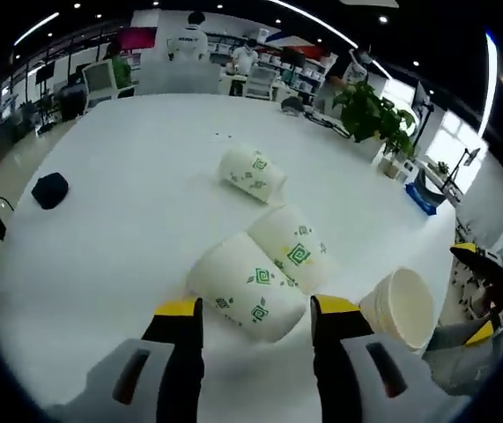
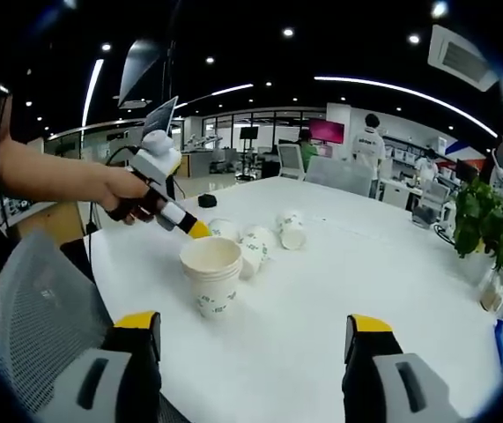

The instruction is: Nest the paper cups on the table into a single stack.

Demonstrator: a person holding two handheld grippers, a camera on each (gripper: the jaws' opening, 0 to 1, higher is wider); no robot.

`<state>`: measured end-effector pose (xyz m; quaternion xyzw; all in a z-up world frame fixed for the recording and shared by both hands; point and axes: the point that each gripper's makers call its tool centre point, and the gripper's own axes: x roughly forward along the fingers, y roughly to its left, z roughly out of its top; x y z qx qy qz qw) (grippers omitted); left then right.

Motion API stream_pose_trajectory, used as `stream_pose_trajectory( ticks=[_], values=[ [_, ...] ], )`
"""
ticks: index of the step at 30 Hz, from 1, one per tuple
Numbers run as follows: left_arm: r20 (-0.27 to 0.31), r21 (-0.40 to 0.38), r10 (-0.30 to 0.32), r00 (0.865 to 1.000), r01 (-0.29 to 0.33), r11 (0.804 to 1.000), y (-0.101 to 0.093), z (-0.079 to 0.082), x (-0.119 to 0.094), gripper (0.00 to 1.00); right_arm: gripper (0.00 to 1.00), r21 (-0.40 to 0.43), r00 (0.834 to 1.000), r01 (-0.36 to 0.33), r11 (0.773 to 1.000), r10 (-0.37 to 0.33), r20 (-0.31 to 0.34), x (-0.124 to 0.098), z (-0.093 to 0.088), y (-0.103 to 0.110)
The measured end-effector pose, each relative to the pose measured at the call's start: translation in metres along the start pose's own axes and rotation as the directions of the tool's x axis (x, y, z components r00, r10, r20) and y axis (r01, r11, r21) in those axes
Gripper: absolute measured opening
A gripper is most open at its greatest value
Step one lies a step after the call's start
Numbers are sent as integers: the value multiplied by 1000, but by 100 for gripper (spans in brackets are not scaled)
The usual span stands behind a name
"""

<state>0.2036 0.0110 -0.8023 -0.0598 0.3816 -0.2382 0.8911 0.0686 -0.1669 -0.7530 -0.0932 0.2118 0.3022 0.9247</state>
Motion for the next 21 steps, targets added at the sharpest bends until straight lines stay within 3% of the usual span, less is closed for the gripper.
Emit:
stream_pose_trajectory(
  ticks=[5,10,16,18,21],
  values=[
    [-2,-80,25,1000,-25,997,6,-1,8,48,87,-1,1000,1,1000,-1,-2,0,-1,0],
    [-3,-94,40,999,-40,995,8,-2,13,48,87,0,1000,1,1000,-1,-3,0,-1,-1],
    [-35,-58,43,998,-45,997,16,-8,19,44,87,0,1000,3,1000,-3,-4,1,-2,-2],
    [-38,-42,47,998,-49,998,6,-11,10,43,87,1,1000,2,1000,-2,-5,1,-2,-2],
    [-43,-13,45,998,-45,999,11,-12,8,37,86,-1,1000,1,1000,-1,-7,1,-2,-2]
  ],
)
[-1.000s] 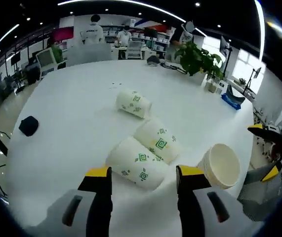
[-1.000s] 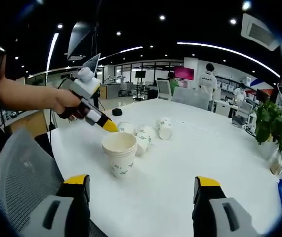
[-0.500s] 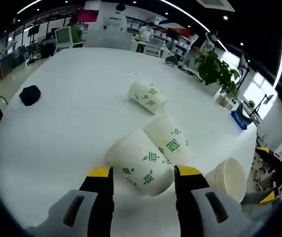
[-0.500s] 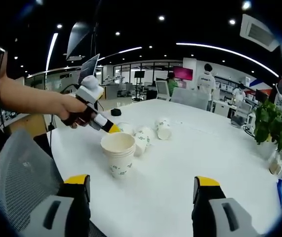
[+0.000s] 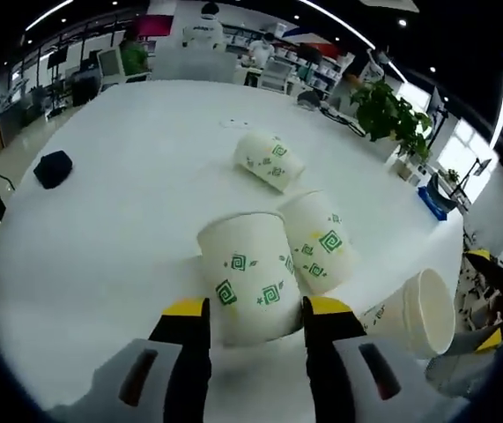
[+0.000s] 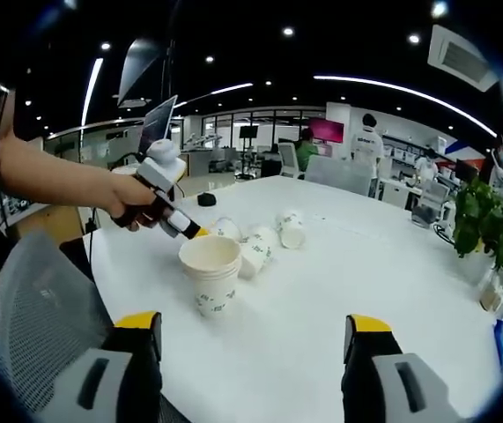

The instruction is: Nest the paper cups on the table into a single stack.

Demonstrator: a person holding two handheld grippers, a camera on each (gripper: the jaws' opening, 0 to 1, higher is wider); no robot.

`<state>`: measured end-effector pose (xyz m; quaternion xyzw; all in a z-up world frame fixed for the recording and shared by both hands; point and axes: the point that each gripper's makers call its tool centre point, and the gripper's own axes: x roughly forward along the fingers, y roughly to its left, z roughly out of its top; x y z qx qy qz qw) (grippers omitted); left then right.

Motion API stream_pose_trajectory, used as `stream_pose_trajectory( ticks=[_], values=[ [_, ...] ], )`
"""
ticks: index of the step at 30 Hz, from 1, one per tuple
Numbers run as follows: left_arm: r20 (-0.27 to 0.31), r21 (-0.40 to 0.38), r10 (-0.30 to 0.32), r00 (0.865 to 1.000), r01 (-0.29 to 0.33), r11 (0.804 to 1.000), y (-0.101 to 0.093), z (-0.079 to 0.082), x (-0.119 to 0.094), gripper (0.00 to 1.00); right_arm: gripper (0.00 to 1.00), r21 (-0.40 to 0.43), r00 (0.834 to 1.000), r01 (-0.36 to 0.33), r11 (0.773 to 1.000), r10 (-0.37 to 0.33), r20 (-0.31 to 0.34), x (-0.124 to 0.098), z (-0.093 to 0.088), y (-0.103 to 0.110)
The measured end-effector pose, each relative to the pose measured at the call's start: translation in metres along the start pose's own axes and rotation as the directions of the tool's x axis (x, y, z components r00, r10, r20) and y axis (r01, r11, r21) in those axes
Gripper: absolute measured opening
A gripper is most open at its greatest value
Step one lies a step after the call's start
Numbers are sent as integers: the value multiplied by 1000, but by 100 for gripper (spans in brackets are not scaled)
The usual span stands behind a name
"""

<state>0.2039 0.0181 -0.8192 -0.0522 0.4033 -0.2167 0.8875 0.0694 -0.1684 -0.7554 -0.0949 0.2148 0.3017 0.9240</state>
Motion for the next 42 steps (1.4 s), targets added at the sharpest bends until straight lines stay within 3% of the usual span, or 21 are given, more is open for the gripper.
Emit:
stream_pose_trajectory(
  ticks=[10,11,17,19,29,33,37,42],
  values=[
    [5,43,6,1000,-7,999,9,-1,-4,35,86,-7,1000,-3,1000,3,-7,0,0,2],
    [6,50,8,1000,-8,999,20,0,5,34,86,-7,1000,-3,1000,3,-7,0,0,2],
    [19,56,11,1000,-12,998,13,-2,-10,34,86,-9,1000,-6,1000,6,-9,0,0,3],
    [21,55,7,1000,-8,998,25,0,0,34,86,-11,1000,-8,1000,8,-10,0,0,3],
    [30,82,-6,1000,3,997,11,-4,-18,33,86,-8,1000,-9,1000,9,-10,0,-1,2],
    [30,103,-12,999,9,995,23,-2,-12,33,86,-8,1000,-13,1000,13,-12,0,-1,3],
    [38,115,-26,999,21,993,11,-2,-26,33,86,-9,1000,-19,1000,19,-15,1,-2,5],
    [43,137,-45,998,39,990,11,1,-31,33,85,12,1000,-19,1000,19,-5,0,0,3]
  ],
)
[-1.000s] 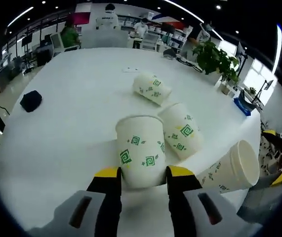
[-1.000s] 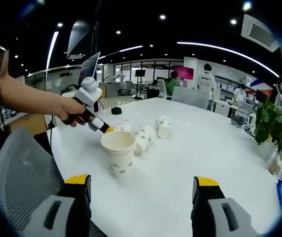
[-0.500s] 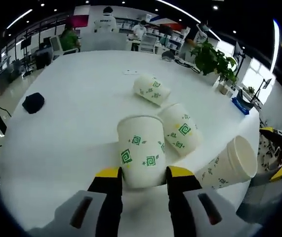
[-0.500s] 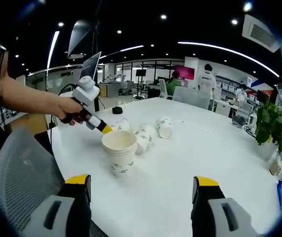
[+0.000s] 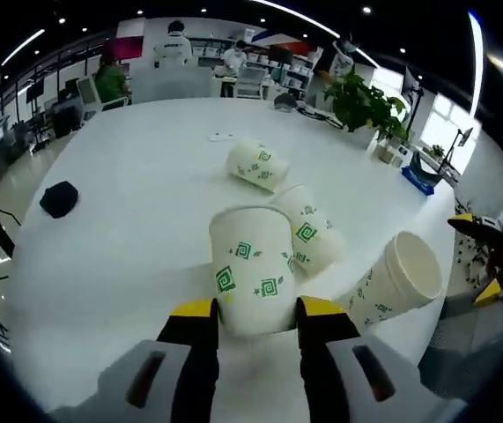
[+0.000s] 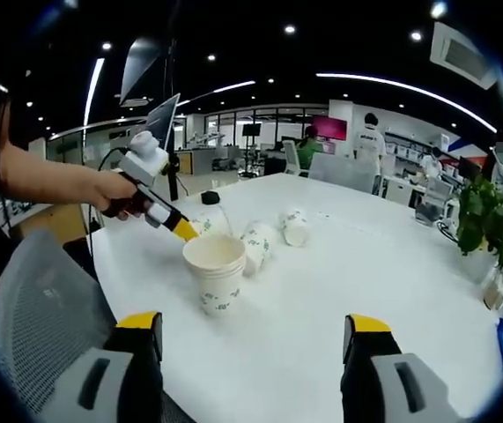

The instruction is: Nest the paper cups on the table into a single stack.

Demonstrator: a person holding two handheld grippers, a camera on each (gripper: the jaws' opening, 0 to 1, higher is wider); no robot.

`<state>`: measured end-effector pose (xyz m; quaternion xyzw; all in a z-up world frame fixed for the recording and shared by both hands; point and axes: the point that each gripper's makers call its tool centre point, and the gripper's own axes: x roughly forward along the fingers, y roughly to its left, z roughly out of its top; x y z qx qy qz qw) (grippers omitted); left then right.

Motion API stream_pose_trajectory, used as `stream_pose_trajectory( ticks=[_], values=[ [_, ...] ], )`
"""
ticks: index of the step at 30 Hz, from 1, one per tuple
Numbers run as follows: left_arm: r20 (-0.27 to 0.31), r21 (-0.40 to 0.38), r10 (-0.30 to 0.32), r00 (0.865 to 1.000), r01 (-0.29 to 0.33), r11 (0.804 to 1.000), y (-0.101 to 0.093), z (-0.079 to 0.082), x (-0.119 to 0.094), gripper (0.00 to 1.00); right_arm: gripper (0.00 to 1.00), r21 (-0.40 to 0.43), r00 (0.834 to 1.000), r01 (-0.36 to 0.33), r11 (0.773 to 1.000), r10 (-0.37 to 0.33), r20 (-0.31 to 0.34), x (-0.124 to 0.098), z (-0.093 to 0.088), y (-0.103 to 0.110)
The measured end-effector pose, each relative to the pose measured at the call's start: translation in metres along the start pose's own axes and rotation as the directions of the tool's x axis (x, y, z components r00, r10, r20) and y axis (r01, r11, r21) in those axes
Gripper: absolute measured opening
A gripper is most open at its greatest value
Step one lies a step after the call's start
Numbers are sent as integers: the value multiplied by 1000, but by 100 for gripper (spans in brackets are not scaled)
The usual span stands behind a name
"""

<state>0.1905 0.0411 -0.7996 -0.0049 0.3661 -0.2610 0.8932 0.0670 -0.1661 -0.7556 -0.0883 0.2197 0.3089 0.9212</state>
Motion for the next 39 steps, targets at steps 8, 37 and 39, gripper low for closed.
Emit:
stream_pose_trajectory(
  ticks=[8,37,39],
  values=[
    [19,41,-33,999,32,999,-10,8,-16,33,85,26,1000,3,1000,-3,19,-2,4,-3],
    [99,144,-191,977,176,974,-65,36,-66,33,74,28,988,-104,994,100,116,2,66,15],
    [99,153,-204,974,187,970,-69,36,-68,33,71,31,986,-112,993,107,125,3,69,16]
  ],
)
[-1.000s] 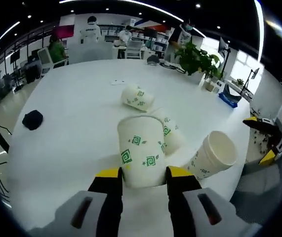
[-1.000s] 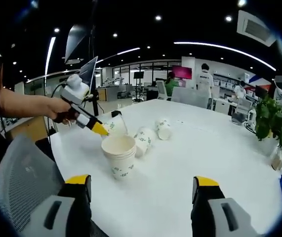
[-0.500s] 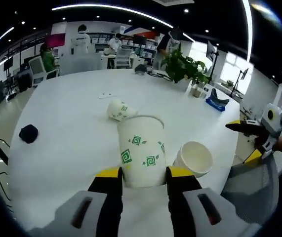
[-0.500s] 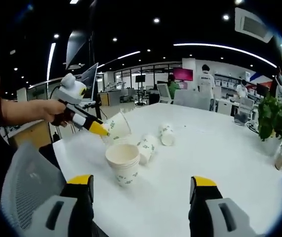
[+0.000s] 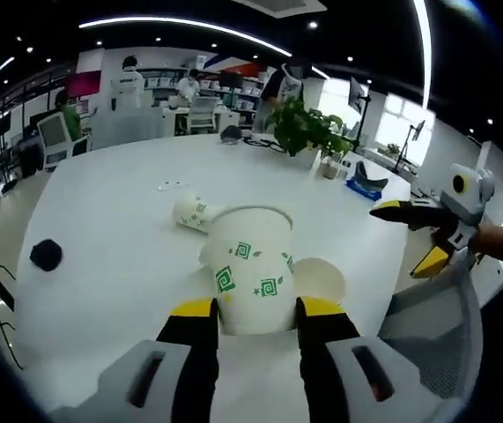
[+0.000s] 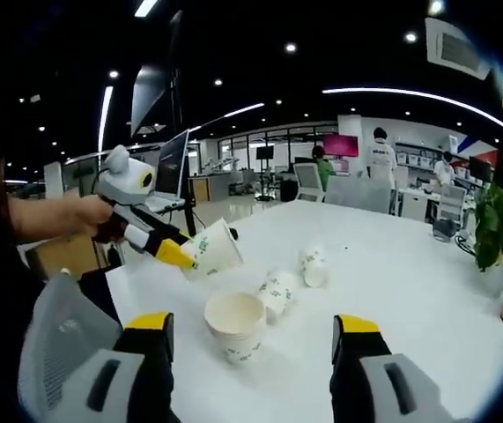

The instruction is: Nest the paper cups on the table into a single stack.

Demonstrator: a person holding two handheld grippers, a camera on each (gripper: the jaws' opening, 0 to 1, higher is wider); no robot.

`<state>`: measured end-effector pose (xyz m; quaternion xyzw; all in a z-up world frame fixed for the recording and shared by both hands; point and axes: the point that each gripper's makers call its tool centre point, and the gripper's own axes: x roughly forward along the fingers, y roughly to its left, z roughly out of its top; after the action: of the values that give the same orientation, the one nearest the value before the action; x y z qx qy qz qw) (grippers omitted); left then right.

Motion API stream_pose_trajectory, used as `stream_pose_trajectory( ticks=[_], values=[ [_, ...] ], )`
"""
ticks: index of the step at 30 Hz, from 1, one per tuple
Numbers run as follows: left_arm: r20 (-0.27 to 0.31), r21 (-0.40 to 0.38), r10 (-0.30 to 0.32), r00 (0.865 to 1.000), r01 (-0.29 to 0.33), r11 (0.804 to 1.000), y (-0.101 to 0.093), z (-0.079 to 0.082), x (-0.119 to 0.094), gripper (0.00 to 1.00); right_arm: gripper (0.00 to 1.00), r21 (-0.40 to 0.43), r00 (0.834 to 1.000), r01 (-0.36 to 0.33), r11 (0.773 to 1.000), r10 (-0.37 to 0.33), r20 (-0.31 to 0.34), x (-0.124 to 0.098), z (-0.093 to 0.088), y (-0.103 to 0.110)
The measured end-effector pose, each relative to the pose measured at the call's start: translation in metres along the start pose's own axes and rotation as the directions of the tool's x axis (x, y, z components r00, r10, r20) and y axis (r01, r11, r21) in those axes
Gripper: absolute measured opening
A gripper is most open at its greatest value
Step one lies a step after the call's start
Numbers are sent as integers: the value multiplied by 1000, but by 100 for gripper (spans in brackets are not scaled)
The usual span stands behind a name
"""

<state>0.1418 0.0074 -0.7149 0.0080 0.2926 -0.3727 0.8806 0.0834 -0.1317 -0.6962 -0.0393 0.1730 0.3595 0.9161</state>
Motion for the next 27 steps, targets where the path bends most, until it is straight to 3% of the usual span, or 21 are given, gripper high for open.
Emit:
stream_pose_trajectory(
  ticks=[12,27],
  values=[
    [20,35,-129,992,128,991,-35,3,-6,32,62,79,997,-74,994,71,42,6,16,9],
    [-45,130,-264,963,268,955,-71,-9,-8,32,45,118,989,-138,983,131,70,9,23,20]
  ],
)
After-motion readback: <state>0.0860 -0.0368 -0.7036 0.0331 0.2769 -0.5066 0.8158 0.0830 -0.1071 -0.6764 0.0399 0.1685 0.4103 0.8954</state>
